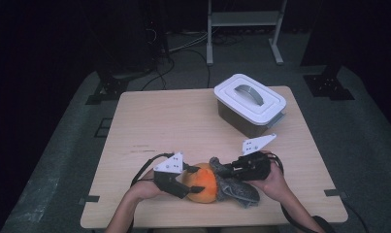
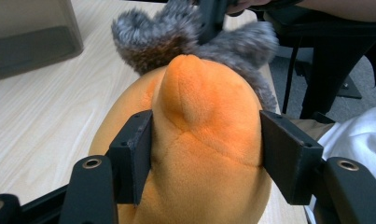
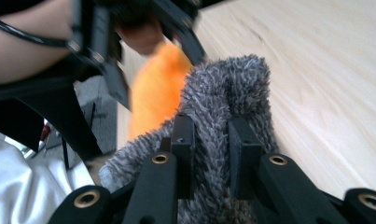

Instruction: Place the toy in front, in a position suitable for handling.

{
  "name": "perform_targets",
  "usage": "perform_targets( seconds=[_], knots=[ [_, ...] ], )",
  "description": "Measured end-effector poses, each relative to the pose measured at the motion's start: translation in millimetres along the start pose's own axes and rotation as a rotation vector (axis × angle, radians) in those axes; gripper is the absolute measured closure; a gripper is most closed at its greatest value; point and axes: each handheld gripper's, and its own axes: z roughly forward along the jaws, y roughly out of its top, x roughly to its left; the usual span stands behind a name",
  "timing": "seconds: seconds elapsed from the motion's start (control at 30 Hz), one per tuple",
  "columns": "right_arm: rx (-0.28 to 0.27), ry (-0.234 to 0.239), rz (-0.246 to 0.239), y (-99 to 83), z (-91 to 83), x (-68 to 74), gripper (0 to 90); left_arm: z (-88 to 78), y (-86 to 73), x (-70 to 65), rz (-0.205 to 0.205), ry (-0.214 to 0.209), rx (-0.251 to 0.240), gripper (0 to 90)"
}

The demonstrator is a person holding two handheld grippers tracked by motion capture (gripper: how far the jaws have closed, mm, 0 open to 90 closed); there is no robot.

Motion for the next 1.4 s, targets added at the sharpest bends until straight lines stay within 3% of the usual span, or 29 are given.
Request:
perform_targets(
  seconds=[0.13,0.3,0.4,0.67,0.9,1.07,1.17,1.27,1.4],
  knots=[
    [0.017,-0.002,0.031,-6.7,-2.4,-6.3,74.7,3.7,2.1,-3.6,0.021,-0.014,0.009,38.0],
    [0.012,0.009,-0.018,2.5,1.6,4.6,74.9,7.8,4.1,-10.0,0.071,-0.044,0.027,39.1],
    [0.011,0.017,-0.018,3.6,4.2,5.1,74.9,8.9,4.8,-12.0,0.099,-0.055,0.038,39.4],
    [0.035,0.009,0.034,-3.6,3.8,-6.9,74.9,4.9,2.1,-8.3,0.103,-0.049,0.028,39.6],
    [0.067,-0.020,0.062,-12.4,-2.1,-10.7,75.5,-2.6,-1.6,-0.1,0.037,-0.004,-0.003,39.6],
    [-0.001,0.006,0.028,-2.9,-8.1,0.0,76.0,-5.6,-3.2,9.1,-0.050,0.074,-0.040,39.6],
    [0.012,-0.011,-0.002,0.4,-4.9,5.7,75.9,-6.9,-4.1,11.6,-0.073,0.086,-0.047,39.5],
    [0.017,-0.014,0.025,-4.5,-4.5,-1.3,75.9,-7.4,-3.7,12.4,-0.085,0.108,-0.049,39.3],
    [0.044,-0.058,0.060,-13.9,-7.9,-12.4,75.9,-9.7,-5.2,17.3,-0.145,0.139,-0.069,38.4]
  ],
)
